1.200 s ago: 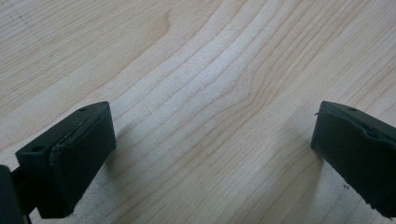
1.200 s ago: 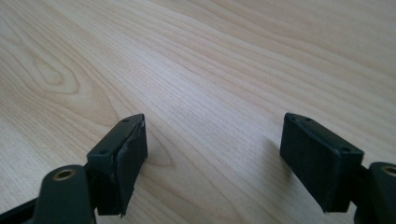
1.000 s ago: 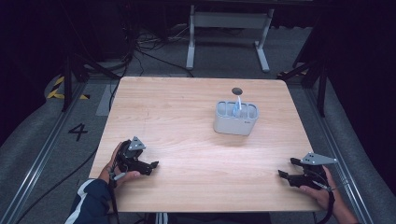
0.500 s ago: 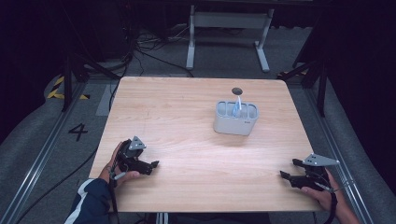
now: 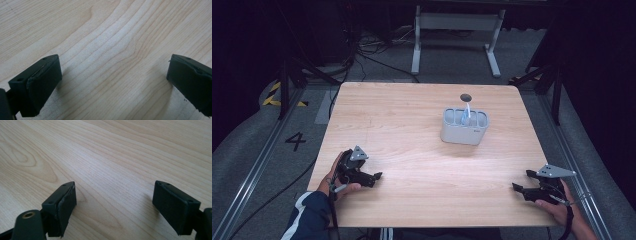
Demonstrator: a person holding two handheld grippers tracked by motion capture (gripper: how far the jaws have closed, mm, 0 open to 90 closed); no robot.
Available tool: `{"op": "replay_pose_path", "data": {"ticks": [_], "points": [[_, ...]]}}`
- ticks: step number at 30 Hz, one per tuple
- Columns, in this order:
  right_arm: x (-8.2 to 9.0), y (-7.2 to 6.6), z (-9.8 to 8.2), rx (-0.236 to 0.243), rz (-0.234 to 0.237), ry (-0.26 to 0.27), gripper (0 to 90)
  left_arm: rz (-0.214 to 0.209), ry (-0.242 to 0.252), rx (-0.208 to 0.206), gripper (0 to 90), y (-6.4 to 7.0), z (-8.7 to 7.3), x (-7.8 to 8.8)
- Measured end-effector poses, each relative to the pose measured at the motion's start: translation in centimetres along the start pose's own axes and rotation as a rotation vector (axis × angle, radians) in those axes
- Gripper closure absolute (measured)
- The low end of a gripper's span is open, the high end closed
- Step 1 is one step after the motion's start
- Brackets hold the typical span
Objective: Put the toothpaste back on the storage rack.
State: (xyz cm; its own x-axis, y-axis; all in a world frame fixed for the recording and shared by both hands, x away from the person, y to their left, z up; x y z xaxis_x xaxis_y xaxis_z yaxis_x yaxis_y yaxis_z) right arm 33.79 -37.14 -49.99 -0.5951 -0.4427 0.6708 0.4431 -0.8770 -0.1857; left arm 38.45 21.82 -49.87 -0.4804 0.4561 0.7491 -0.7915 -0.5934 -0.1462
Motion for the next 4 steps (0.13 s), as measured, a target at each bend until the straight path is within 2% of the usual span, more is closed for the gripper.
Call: {"op": "replay_pose_path", "data": {"ticks": [4], "points": [[0.00,0.00,0.00,0.000,0.000,0.000,19.6,0.000,0.000,0.000,0.2,0.00,0.00,0.00]]}}
Point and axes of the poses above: each handheld gripper's, and its own axes: x roughly backward along the jaws, z roughly out of its top, y roughly to its right, the point moved 2 cm from there along -x, roughly forward along the jaws, and after that the axes turned 14 degrees about -x, right-handed, at the moved point
